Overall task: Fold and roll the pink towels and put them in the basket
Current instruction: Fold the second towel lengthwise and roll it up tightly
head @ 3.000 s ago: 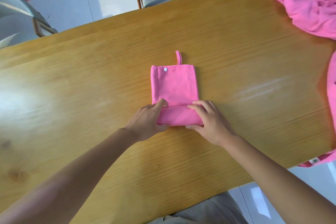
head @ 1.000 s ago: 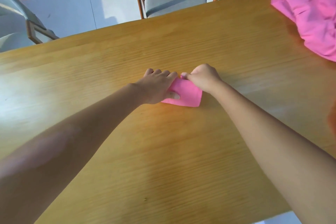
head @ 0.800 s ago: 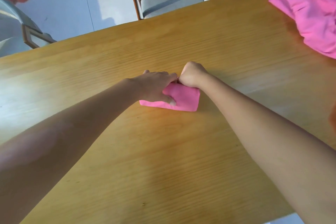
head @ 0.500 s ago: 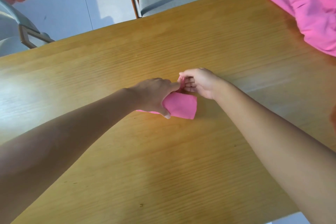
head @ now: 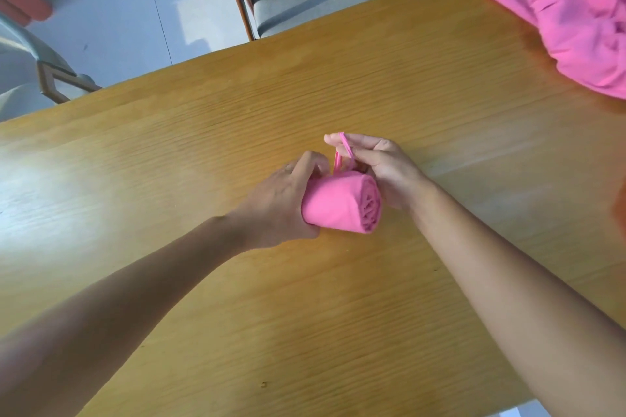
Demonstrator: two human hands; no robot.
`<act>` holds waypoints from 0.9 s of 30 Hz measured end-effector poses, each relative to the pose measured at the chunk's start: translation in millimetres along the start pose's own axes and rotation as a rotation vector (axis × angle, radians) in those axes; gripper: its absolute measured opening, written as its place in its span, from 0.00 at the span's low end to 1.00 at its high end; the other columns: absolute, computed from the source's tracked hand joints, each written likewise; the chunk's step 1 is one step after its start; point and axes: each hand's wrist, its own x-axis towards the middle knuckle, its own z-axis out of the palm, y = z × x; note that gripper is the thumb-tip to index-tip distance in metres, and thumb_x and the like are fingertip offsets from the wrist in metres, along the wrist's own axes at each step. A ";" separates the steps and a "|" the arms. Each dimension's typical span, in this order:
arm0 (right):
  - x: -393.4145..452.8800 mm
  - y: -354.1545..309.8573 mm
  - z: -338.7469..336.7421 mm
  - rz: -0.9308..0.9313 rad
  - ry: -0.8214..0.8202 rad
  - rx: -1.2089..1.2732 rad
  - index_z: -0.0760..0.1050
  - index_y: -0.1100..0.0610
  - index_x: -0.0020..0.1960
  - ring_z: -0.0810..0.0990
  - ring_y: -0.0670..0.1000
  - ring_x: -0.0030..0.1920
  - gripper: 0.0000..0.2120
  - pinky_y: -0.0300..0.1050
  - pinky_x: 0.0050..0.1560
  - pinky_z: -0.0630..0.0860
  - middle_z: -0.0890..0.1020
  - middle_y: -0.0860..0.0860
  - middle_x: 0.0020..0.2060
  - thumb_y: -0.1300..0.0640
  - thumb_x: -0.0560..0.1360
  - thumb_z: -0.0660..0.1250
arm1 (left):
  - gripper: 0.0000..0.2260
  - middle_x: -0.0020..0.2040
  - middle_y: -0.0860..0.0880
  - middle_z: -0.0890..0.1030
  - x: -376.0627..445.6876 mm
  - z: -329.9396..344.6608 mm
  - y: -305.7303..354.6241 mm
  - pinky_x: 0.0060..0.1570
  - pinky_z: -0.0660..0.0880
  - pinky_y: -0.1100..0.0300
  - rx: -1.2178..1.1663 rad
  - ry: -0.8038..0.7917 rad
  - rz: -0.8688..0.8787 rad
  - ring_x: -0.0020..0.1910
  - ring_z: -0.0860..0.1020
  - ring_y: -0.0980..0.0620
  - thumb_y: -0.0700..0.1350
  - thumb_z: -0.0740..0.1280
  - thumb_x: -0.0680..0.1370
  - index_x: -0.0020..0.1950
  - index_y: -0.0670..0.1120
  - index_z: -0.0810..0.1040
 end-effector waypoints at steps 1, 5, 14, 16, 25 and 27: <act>-4.0 -5.5 -0.3 -0.020 0.009 -0.011 0.80 0.61 0.63 0.82 0.42 0.41 0.14 0.35 0.42 0.78 0.82 0.52 0.62 0.64 0.79 0.67 | 0.33 0.55 0.59 0.73 -3.5 0.5 7.0 0.43 0.71 0.66 -0.105 0.034 -0.031 0.53 0.75 0.58 0.46 0.77 0.61 0.60 0.57 0.65; -24.9 -24.9 7.1 -0.055 -0.014 -0.006 0.78 0.65 0.63 0.85 0.50 0.54 0.21 0.39 0.51 0.80 0.83 0.55 0.60 0.57 0.73 0.74 | 0.35 0.54 0.61 0.73 -12.0 1.3 28.0 0.47 0.75 0.66 -0.315 0.035 -0.079 0.55 0.76 0.59 0.44 0.79 0.61 0.62 0.67 0.71; -61.5 -35.6 10.9 -0.152 -0.241 0.205 0.73 0.69 0.64 0.76 0.60 0.68 0.16 0.47 0.65 0.76 0.77 0.63 0.66 0.63 0.79 0.63 | 0.38 0.61 0.63 0.66 -24.7 -17.6 60.9 0.48 0.80 0.53 -0.095 -0.166 0.018 0.58 0.74 0.60 0.45 0.78 0.63 0.67 0.65 0.65; -66.8 -34.0 15.5 -0.161 -0.155 0.222 0.76 0.67 0.62 0.79 0.59 0.65 0.16 0.44 0.61 0.78 0.80 0.62 0.63 0.60 0.77 0.65 | 0.38 0.64 0.64 0.65 -30.0 -19.7 72.0 0.47 0.80 0.52 -0.040 -0.152 0.065 0.60 0.73 0.60 0.48 0.76 0.63 0.68 0.65 0.64; -84.7 -35.1 34.7 -0.204 0.007 -0.413 0.81 0.55 0.59 0.86 0.53 0.52 0.12 0.46 0.53 0.82 0.86 0.55 0.54 0.58 0.76 0.72 | 0.35 0.57 0.54 0.81 -49.2 -33.1 90.2 0.54 0.80 0.47 -0.450 -0.259 -0.094 0.57 0.81 0.50 0.38 0.79 0.67 0.67 0.60 0.70; -88.5 -38.2 36.2 -0.263 -0.010 -0.571 0.82 0.53 0.60 0.84 0.46 0.56 0.15 0.45 0.59 0.80 0.85 0.50 0.56 0.55 0.74 0.75 | 0.35 0.60 0.50 0.82 -55.4 -36.3 90.1 0.55 0.81 0.52 -0.702 -0.219 -0.132 0.60 0.81 0.49 0.36 0.78 0.66 0.68 0.60 0.73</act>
